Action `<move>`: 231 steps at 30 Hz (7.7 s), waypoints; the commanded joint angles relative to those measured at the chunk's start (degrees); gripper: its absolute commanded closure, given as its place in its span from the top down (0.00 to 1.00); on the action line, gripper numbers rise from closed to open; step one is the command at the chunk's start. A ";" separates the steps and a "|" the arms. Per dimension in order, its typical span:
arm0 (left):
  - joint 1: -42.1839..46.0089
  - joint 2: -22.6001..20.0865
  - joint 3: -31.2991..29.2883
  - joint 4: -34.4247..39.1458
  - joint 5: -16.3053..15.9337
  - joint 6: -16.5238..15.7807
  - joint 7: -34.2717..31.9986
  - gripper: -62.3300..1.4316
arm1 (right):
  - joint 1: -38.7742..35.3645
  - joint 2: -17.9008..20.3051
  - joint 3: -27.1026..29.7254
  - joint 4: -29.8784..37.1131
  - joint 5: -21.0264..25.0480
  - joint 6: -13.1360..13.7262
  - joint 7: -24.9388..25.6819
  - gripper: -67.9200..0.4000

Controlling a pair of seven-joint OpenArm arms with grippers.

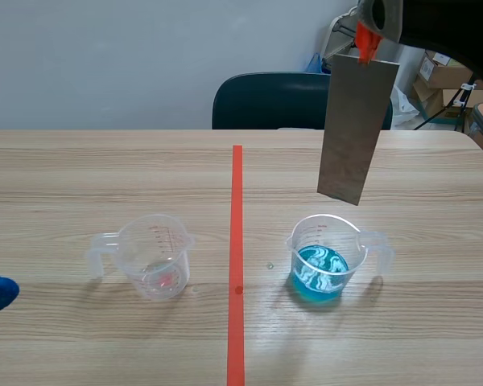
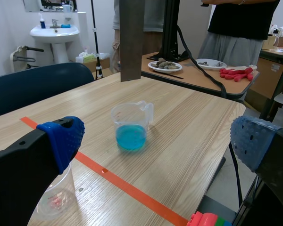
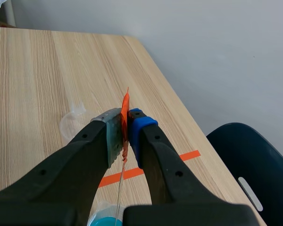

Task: Do the redox reaction experiment

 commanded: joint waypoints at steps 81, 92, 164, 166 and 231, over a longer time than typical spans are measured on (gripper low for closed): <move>0.28 0.28 0.20 1.18 -0.57 -0.04 -0.74 1.00 | 0.72 0.46 0.70 0.42 1.03 0.35 0.24 0.02; 0.28 0.28 0.20 1.18 -0.57 -0.04 -0.74 1.00 | 5.75 -0.50 -4.17 0.42 0.98 0.35 -1.07 0.02; 0.26 0.28 0.20 1.18 -0.59 -0.04 -0.74 1.00 | 47.87 -38.38 -51.08 -22.64 -4.39 -0.79 -11.39 0.02; 0.26 0.28 0.20 1.18 -0.59 -0.04 -0.74 1.00 | 47.87 -38.38 -51.08 -22.64 -4.39 -0.79 -11.39 0.02; 0.26 0.28 0.20 1.18 -0.59 -0.04 -0.74 1.00 | 47.84 -38.38 -51.08 -22.64 -4.37 -0.79 -11.37 0.02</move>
